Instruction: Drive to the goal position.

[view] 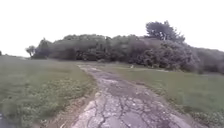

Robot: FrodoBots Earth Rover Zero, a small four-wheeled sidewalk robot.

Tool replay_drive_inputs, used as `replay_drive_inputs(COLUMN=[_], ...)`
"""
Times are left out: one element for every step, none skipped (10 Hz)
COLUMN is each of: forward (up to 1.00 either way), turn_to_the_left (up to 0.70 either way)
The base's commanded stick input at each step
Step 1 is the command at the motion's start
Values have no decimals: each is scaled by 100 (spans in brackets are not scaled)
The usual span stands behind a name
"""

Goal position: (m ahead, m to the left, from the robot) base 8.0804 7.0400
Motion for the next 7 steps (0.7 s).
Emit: replay_drive_inputs(forward=[0,0,0,0,0,0,0], turn_to_the_left=[45,20,0,0,0,0,0])
